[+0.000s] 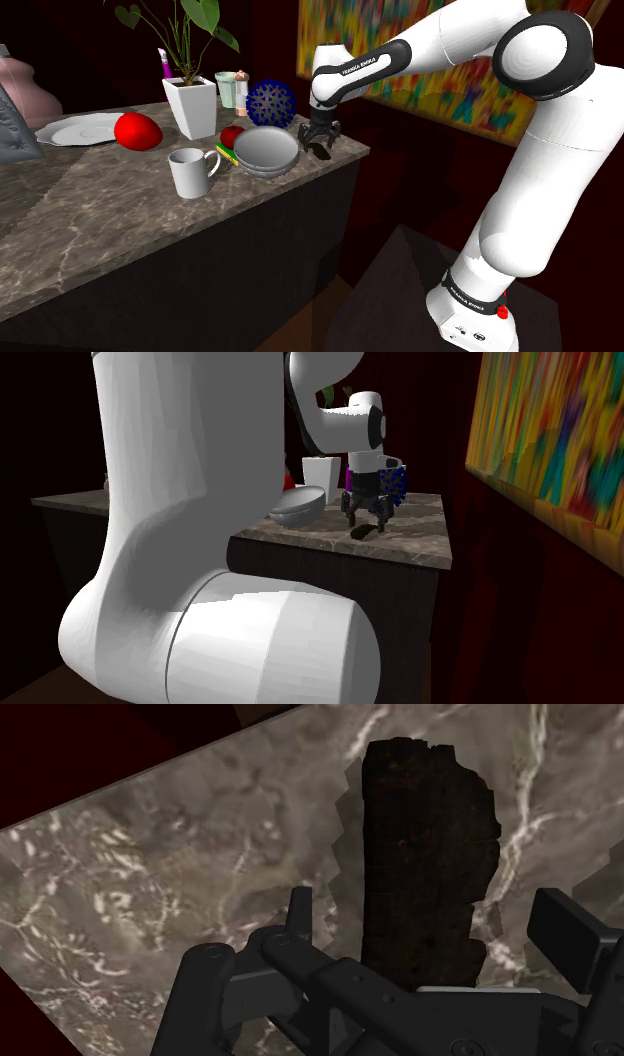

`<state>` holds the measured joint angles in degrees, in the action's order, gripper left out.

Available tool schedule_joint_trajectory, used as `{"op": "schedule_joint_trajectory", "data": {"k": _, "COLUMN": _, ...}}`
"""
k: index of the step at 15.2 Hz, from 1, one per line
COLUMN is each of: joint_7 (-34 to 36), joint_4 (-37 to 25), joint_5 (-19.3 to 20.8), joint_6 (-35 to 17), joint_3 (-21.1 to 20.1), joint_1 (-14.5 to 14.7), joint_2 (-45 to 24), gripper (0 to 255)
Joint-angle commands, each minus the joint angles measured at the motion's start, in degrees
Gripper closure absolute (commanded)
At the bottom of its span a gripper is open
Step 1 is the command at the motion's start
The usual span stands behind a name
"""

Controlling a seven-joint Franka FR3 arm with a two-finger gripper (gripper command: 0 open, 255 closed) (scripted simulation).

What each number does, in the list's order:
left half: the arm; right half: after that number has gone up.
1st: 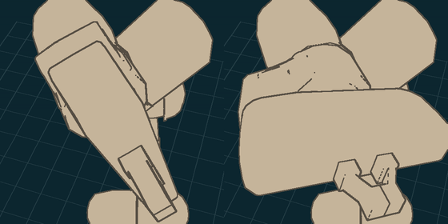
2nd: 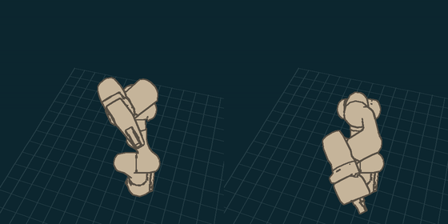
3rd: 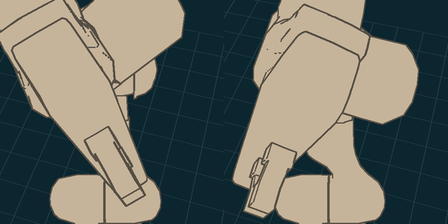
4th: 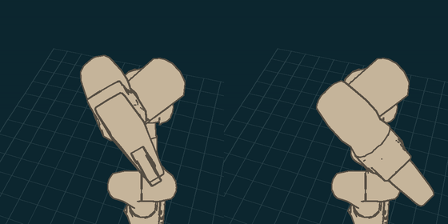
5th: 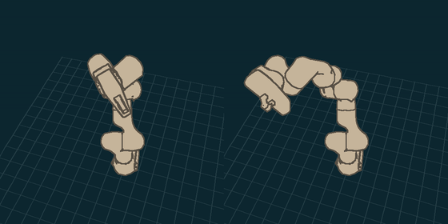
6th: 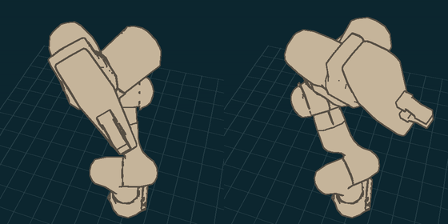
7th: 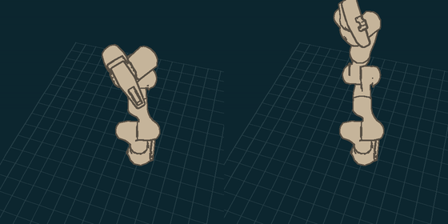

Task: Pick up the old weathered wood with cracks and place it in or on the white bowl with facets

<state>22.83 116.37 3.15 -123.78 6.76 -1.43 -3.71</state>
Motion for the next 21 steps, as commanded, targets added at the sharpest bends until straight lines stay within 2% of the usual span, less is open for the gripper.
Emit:
{"op": "schedule_joint_trajectory", "data": {"k": 1, "joint_7": 0.0, "joint_4": 0.0, "joint_5": 0.0, "joint_6": 0.0, "joint_3": 0.0, "joint_1": 0.0, "joint_2": 0.0, "gripper": 0}}
{"op": "schedule_joint_trajectory", "data": {"k": 2, "joint_7": 0.0, "joint_4": 0.0, "joint_5": 0.0, "joint_6": 0.0, "joint_3": 0.0, "joint_1": 0.0, "joint_2": 0.0, "gripper": 255}}
{"op": "schedule_joint_trajectory", "data": {"k": 11, "joint_7": 0.0, "joint_4": 0.0, "joint_5": 0.0, "joint_6": 0.0, "joint_3": 0.0, "joint_1": 0.0, "joint_2": 0.0, "gripper": 255}}
{"op": "schedule_joint_trajectory", "data": {"k": 21, "joint_7": -0.2, "joint_4": -5.1, "joint_5": 0.1, "joint_6": 7.4, "joint_3": -0.1, "joint_1": 0.1, "joint_2": 2.3, "gripper": 255}}
